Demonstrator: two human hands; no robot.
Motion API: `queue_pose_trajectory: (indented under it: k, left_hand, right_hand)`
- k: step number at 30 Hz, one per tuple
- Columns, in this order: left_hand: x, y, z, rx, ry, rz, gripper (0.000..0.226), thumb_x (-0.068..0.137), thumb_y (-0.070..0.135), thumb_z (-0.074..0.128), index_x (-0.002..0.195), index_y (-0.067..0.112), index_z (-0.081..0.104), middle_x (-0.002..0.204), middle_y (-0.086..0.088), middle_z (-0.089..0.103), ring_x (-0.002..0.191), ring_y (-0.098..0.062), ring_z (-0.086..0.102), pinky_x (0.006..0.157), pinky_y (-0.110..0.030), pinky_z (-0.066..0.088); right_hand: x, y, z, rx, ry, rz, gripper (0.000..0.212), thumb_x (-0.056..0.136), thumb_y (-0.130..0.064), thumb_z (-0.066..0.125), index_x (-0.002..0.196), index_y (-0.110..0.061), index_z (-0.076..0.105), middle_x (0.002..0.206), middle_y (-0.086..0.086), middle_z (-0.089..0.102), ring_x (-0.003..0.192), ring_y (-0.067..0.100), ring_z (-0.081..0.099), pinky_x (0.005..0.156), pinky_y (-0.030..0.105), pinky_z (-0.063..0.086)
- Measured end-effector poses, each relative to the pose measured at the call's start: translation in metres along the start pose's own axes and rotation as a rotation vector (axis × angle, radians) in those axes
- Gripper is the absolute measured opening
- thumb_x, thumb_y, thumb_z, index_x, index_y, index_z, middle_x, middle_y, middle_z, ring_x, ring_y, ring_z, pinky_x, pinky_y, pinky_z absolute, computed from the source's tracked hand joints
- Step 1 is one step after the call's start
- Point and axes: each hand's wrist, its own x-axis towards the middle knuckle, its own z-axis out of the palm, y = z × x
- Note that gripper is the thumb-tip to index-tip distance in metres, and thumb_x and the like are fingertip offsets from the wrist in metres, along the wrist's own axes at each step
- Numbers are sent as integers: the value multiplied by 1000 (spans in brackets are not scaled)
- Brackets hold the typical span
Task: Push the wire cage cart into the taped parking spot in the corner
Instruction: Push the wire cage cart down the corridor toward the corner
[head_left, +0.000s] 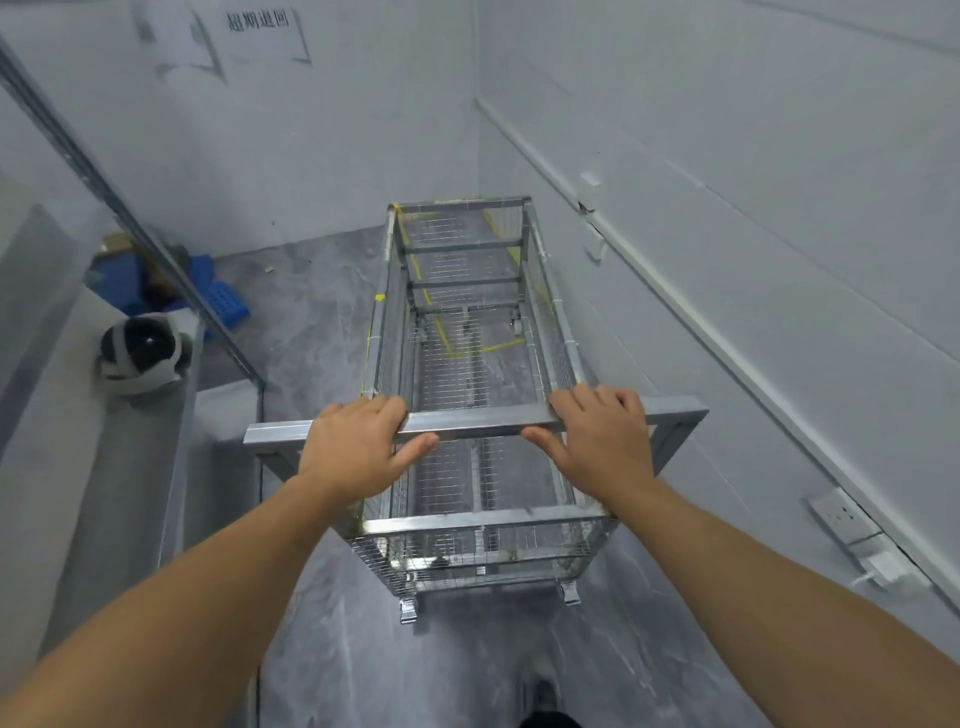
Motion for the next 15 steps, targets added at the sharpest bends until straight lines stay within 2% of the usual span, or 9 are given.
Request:
queue_pose_trajectory:
  k: [5,15]
  left_hand:
    - [69,-35,17,13,-2,-7,50,88,73,28,74,26,37,69,10,49,62,-15,45,62,-33,30]
    - [198,-94,47,8,-14,-8,50,86,74,26,77,26,37,70,9,46,62,-18,46,61,-33,29]
  right_hand:
    - [69,16,34,-9,46,-13,55,94,-70,36,98,-21,62,87,-1,62,80,24,54,77,38,33]
    - [197,48,92,5,27,-28,52,94,-69,39,94,-21,60,85,-1,61,79,24,54,76,38,35]
